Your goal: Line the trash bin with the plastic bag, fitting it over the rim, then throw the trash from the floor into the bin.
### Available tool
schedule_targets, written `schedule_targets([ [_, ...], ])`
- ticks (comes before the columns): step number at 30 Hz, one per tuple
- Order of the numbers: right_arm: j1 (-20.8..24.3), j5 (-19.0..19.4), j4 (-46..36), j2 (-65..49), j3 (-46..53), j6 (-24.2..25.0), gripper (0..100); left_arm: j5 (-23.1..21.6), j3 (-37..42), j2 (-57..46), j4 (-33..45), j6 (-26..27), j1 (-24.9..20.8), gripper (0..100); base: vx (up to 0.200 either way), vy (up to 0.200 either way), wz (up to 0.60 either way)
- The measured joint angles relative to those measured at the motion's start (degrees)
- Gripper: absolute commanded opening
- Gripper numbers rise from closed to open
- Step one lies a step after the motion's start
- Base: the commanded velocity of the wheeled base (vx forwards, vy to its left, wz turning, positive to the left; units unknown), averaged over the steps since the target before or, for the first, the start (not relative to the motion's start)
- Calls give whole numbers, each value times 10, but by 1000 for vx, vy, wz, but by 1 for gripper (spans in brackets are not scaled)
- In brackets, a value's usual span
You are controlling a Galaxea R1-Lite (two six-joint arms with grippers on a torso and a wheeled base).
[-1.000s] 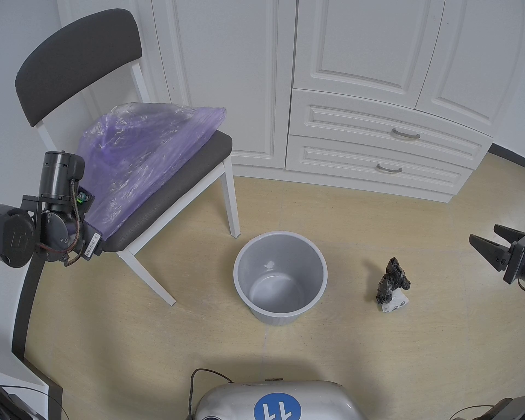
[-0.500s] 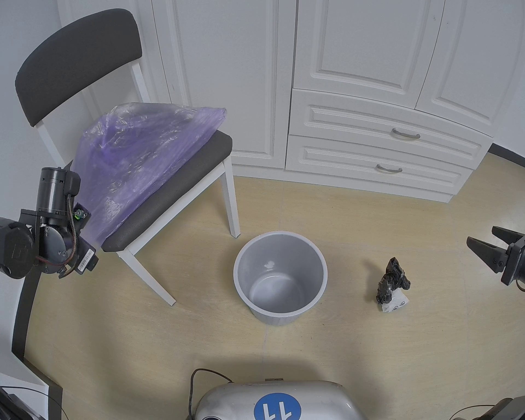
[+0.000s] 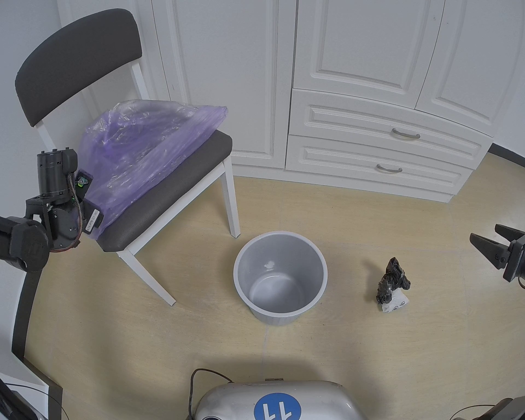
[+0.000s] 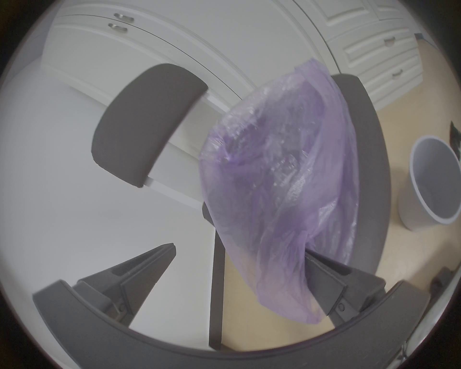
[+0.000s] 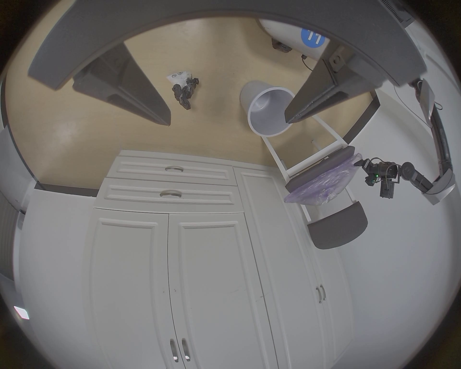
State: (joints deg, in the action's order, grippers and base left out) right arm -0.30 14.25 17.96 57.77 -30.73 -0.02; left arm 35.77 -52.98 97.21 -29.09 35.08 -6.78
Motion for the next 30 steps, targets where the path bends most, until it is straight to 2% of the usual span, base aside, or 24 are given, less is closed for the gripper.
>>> schedule_targets([
  [5,-4,1,0,-1,-2,0,100,-3,5,32,-101,25,1,100,0,0,0],
  [8,-5,0,0,-2,-2,0,100,-7,17,45,-137,47,1,100,0,0,0],
  [19,-7,1,0,-5,-4,1,100,-18,60,36,-140,65,4,100,0,0,0],
  [30,-11,2,0,-4,-3,2,100,-28,60,40,-176,91,39,100,0,0,0],
])
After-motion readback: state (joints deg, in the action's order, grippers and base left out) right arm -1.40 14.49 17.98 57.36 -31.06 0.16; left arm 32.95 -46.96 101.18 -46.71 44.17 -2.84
